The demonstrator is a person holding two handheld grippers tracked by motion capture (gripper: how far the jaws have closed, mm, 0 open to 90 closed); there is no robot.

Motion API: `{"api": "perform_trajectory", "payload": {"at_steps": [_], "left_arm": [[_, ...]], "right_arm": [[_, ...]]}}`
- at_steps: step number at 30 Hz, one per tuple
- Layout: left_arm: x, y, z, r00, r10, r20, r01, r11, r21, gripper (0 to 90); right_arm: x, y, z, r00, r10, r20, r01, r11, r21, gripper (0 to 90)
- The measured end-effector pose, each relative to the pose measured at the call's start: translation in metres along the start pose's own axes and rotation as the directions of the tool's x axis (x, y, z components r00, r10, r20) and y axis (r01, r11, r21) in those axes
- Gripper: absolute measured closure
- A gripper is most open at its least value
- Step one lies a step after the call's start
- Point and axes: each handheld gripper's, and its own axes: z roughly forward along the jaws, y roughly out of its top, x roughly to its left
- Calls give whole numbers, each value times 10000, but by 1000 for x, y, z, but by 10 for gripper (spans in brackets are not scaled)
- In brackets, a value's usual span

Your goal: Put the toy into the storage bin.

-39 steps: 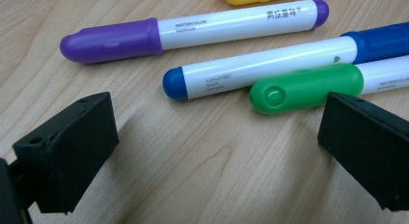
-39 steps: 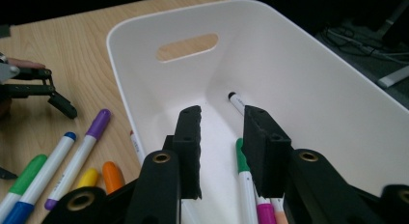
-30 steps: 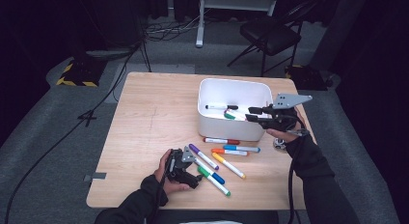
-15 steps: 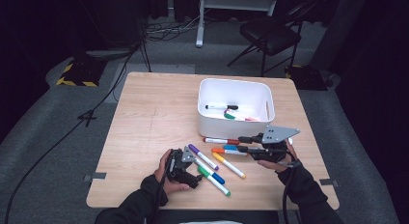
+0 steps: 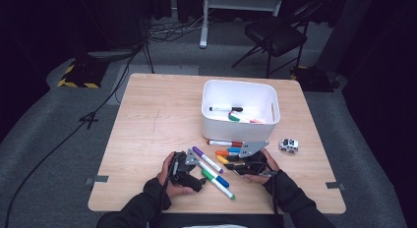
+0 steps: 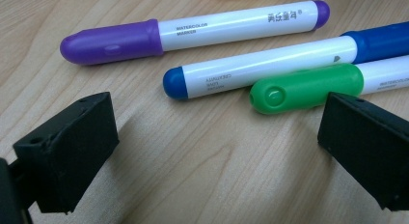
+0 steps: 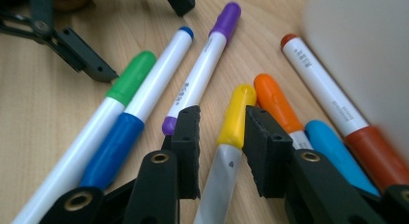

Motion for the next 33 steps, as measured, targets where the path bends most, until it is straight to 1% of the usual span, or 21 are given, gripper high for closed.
{"api": "perform_trajectory", "payload": {"at_steps": [5,6,8,9,10,11,12,13,15,16,19,20,22,23,24,25,26,28,30,33], "left_arm": [[0,0,0,10000,3,-2,-3,10000,3,6],[0,0,0,10000,0,-2,0,10000,1,6],[0,0,0,10000,0,-8,0,10000,-2,6],[0,0,0,10000,2,-7,-2,10000,0,6],[0,0,0,10000,-1,-4,1,10000,-1,6],[0,0,0,10000,1,-4,-1,10000,0,6],[0,0,0,10000,0,-4,0,10000,-3,6],[0,0,0,10000,0,-4,0,10000,0,6],[0,0,0,10000,1,-5,-1,10000,1,6],[0,0,0,10000,1,-3,-1,10000,2,6],[0,0,0,10000,4,-1,-4,10000,3,6],[0,0,0,10000,-1,-1,1,10000,1,6],[0,0,0,10000,-1,0,1,10000,2,6],[0,0,0,10000,0,-1,0,10000,3,6],[0,0,0,10000,-1,0,1,10000,3,6],[0,0,0,10000,2,1,-2,10000,4,6],[0,0,0,10000,2,0,-2,10000,4,6],[0,0,0,10000,1,-1,-1,10000,5,6],[0,0,0,10000,3,-3,-3,10000,3,6],[0,0,0,10000,4,1,-4,10000,5,6]], "right_arm": [[-2,-3,12,9991,394,161,-400,9986,335,653],[-1,-3,13,9985,541,102,-544,9982,242,653],[-3,-2,14,9992,352,203,-357,9990,273,664],[-3,-2,14,9989,442,143,-445,9987,231,677],[-4,-2,15,9989,447,154,-449,9989,167,693],[-4,-3,14,9981,578,213,-581,9981,185,710],[-5,-3,14,9984,488,278,-492,9987,159,726],[-5,-3,14,9984,527,201,-529,9986,95,741],[-3,-3,14,9975,667,212,-669,9977,118,745],[-3,-4,13,9983,542,228,-545,9985,94,745],[-4,-5,11,9994,328,52,-329,9994,118,746],[-4,-7,9,9995,323,54,-324,9991,284,747],[-4,-8,6,9992,384,-109,-381,9990,235,747],[-5,-9,4,9996,268,-127,-266,9994,214,747],[-4,-10,1,9990,408,-168,-404,9989,238,748],[-5,-11,-2,9991,378,-172,-377,9993,61,748],[-5,-12,-6,9993,343,-164,-343,9994,17,748],[-6,-11,-14,9993,348,-127,-351,9991,-242,748],[-7,-9,-24,9990,434,-52,-436,9975,-565,748],[-7,-7,-38,9992,387,78,-377,9945,-979,748]]}}
